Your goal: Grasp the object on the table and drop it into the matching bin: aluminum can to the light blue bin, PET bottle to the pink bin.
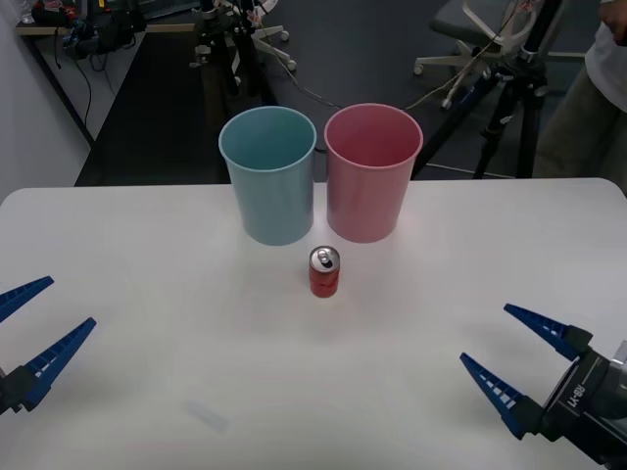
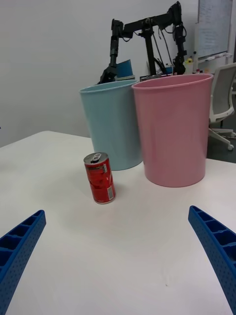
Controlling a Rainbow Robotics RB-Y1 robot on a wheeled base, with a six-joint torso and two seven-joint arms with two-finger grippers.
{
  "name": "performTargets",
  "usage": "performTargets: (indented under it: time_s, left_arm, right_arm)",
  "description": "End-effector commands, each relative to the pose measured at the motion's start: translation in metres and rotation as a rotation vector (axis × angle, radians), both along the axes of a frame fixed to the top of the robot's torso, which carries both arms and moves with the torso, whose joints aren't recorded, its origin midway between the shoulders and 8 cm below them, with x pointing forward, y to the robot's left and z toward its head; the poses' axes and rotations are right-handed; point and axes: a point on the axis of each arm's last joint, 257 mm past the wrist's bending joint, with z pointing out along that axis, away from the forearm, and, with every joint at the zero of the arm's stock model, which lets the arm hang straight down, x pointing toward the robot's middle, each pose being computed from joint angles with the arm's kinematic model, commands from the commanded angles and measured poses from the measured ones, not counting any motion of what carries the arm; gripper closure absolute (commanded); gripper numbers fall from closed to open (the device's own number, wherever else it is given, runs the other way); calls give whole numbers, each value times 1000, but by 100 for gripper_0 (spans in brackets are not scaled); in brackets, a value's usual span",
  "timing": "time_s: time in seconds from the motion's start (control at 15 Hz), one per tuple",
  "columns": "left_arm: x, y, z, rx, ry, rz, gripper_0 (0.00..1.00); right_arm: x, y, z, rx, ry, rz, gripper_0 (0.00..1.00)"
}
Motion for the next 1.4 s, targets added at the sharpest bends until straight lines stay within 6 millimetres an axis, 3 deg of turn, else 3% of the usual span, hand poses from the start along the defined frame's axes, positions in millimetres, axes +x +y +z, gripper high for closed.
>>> performTargets:
  time_s: [0.07, 0.73, 0.93, 1.4]
  left_arm:
    - [0, 0, 0, 0, 0, 0, 0]
    - [0, 0, 0, 0, 0, 0, 0]
    - [0, 0, 0, 0, 0, 0, 0]
    - [0, 0, 0, 0, 0, 0, 0]
  right_arm:
    - [-1, 26, -10, 18, 16, 24, 0]
    - [32, 93, -35, -23, 13, -30, 0]
    - [55, 115, -51, -5, -1, -11, 0]
    - [94, 148, -62, -52, -92, -53, 0]
